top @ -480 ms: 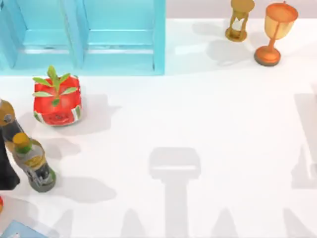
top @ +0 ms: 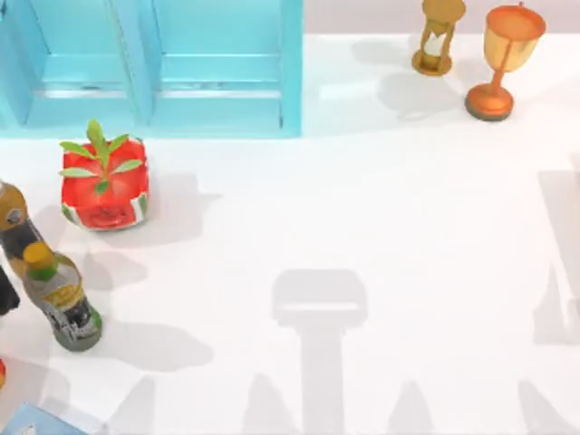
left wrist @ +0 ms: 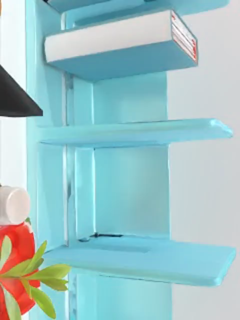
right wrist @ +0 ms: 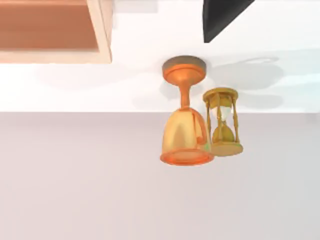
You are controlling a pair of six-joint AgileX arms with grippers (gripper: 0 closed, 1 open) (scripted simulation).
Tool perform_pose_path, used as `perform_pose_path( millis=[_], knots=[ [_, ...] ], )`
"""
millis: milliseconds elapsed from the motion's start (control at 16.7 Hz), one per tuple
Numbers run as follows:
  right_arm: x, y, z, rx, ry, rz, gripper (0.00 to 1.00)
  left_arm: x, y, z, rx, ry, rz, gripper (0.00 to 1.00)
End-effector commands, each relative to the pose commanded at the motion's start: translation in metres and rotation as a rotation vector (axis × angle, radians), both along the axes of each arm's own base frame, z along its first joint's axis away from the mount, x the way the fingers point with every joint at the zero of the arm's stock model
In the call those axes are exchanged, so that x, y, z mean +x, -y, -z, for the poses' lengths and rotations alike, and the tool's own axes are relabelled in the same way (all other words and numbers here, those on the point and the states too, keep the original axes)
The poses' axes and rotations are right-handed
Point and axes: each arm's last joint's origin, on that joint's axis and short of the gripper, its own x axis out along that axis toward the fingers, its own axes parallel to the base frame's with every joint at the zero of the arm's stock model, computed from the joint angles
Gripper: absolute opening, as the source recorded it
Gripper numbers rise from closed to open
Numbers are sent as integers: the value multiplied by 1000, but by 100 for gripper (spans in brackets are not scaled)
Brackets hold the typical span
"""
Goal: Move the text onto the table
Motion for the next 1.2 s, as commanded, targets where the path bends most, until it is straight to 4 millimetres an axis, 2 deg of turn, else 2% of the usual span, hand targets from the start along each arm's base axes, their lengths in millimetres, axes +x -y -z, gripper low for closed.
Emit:
perform_pose_path(
  millis=[120, 240, 420, 540, 660, 780, 1020, 1200],
  knots=[
    [0, 0, 0, 0, 0, 0, 100, 13, -6, -22, 16, -9, 1, 100],
    [0, 0, 0, 0, 0, 0, 100, 37, -16, -42, 30, -32, 3, 100],
    [0, 0, 0, 0, 0, 0, 100, 91, -41, -55, 31, -112, 6, 100],
    [0, 0, 0, 0, 0, 0, 100, 134, -67, -43, 13, -187, 9, 100],
    [0, 0, 0, 0, 0, 0, 100, 171, -94, -21, -11, -253, 14, 100],
    [0, 0, 0, 0, 0, 0, 100, 200, -121, 5, -31, -292, 20, 100],
    [0, 0, 0, 0, 0, 0, 100, 235, -165, 47, -37, -303, 32, 100],
    [0, 0, 0, 0, 0, 0, 100, 247, -184, 61, -20, -281, 37, 100]
  ],
)
